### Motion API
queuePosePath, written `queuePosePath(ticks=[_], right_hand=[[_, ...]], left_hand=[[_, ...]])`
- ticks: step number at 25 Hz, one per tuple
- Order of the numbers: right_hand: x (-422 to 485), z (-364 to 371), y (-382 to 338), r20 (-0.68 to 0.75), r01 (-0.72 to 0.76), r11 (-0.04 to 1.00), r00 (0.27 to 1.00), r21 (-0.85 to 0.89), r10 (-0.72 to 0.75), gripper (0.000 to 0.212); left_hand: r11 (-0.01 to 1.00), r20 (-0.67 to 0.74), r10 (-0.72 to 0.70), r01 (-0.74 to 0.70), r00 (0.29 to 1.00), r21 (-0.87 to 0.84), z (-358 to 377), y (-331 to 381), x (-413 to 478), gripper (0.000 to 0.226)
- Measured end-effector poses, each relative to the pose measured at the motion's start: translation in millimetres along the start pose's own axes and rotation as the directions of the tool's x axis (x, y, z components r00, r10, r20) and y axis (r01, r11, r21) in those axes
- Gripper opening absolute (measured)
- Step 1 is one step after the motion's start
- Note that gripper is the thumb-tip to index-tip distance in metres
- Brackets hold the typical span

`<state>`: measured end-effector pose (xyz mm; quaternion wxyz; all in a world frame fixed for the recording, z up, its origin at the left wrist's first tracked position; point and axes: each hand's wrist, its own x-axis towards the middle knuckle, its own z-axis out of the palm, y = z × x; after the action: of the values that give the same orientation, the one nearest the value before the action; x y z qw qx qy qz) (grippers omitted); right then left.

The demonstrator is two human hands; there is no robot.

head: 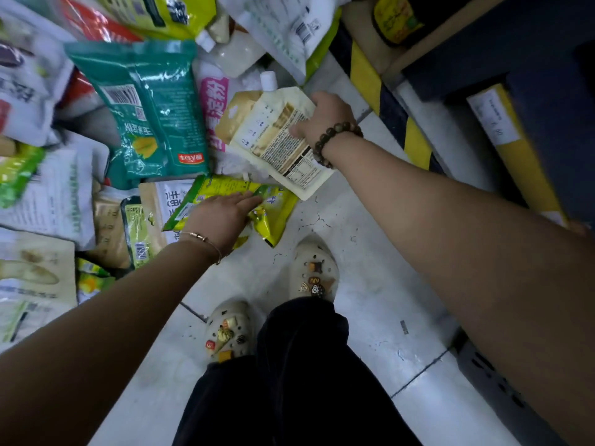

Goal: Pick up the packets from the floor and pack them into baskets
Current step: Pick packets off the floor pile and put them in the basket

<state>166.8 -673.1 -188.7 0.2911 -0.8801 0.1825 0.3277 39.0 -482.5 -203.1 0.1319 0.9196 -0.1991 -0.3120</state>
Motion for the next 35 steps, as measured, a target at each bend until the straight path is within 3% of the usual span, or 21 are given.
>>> queuePosePath(ticks=[4,5,7,9,11,14,22,26,29,32,35], right_hand=[[-41,-44,1,-0.118,-0.042,0.976,0.991,0.212,0.068,0.034],[-53,-54,3,-0.147,-0.069,0.959,0.983,0.274,0.113,0.036],[-80,-70,9,-0.191,-0.118,0.900,0.958,0.420,0.214,0.033],[-112,-83,15,-0.203,-0.135,0.818,0.934,0.559,0.293,0.028],[-150,-97,24,-0.213,-0.140,0.744,0.909,0.653,0.358,0.022],[-205,-118,37,-0.226,-0.109,0.639,0.879,0.761,0.419,0.016],[-315,-164,102,-0.297,-0.019,0.481,0.765,0.877,0.571,0.016],[-369,-190,152,-0.337,0.073,0.420,0.726,0.904,0.600,0.014],[-421,-206,202,-0.366,0.132,0.384,0.677,0.914,0.639,0.013],[-476,-215,251,-0.378,0.163,0.356,0.609,0.920,0.697,0.017],[-527,-215,295,-0.398,0.205,0.343,0.556,0.916,0.730,0.012]], left_hand=[[0.975,-0.001,-0.198,0.197,0.980,-0.105,-50,19,-28,0.042],[0.944,-0.015,-0.273,0.265,0.962,-0.199,-64,24,-39,0.040],[0.792,-0.052,-0.440,0.361,0.896,-0.492,-87,36,-60,0.032],[0.616,-0.056,-0.559,0.368,0.828,-0.697,-109,53,-77,0.024],[0.512,-0.046,-0.615,0.354,0.787,-0.782,-133,76,-91,0.024],[0.445,0.004,-0.660,0.395,0.751,-0.804,-160,110,-107,0.026],[0.424,0.045,-0.588,0.355,0.808,-0.834,-184,211,-133,0.035],[0.373,0.053,-0.513,0.278,0.857,-0.885,-168,272,-143,0.026],[0.409,0.029,-0.445,0.232,0.895,-0.883,-155,340,-165,0.018],[0.499,-0.014,-0.371,0.186,0.928,-0.846,-141,403,-189,0.026],[0.521,-0.031,-0.313,0.144,0.949,-0.841,-121,445,-206,0.029]])
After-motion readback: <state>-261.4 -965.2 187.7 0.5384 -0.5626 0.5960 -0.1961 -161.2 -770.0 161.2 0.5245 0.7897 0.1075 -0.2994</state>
